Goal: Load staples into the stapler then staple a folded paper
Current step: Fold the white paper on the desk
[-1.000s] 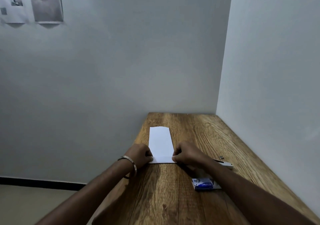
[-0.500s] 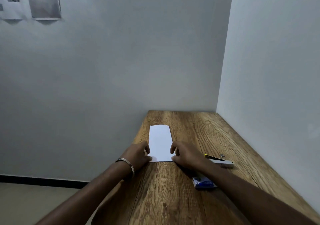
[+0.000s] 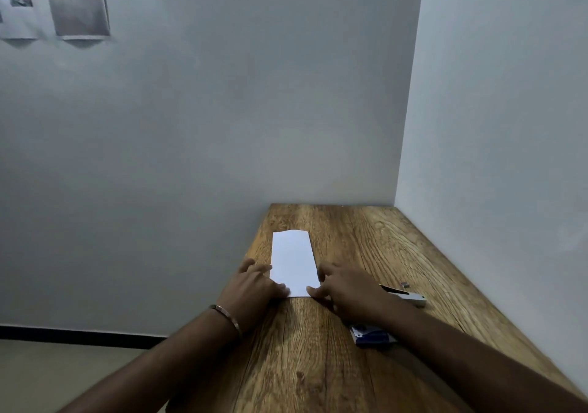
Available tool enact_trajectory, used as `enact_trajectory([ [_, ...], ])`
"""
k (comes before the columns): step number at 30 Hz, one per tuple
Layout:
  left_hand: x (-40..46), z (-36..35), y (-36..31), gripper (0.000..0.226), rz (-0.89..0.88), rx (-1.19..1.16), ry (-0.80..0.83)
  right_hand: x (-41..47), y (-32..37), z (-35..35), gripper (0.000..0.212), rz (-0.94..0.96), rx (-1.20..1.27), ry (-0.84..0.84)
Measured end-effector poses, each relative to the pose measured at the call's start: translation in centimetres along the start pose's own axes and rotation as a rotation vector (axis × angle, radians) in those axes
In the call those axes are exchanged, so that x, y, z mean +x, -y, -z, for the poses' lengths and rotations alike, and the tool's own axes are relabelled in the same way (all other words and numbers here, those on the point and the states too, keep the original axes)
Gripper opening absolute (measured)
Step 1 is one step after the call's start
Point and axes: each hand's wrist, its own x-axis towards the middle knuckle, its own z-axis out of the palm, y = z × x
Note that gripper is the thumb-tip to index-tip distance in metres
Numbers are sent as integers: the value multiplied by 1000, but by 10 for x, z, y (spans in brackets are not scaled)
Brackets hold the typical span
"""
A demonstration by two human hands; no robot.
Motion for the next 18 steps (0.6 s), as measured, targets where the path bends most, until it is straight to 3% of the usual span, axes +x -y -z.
enact_trajectory([
  [11,-11,4,2,35,84,-150,22,-2,-10,-6,35,0,35,68],
  [15,-19,4,3,34,111,-234,-65,2,-8,-9,21,-96,191,45],
  [18,-16,4,-4,28,259,-369,-48,9,-4,-10,21,-211,302,23],
])
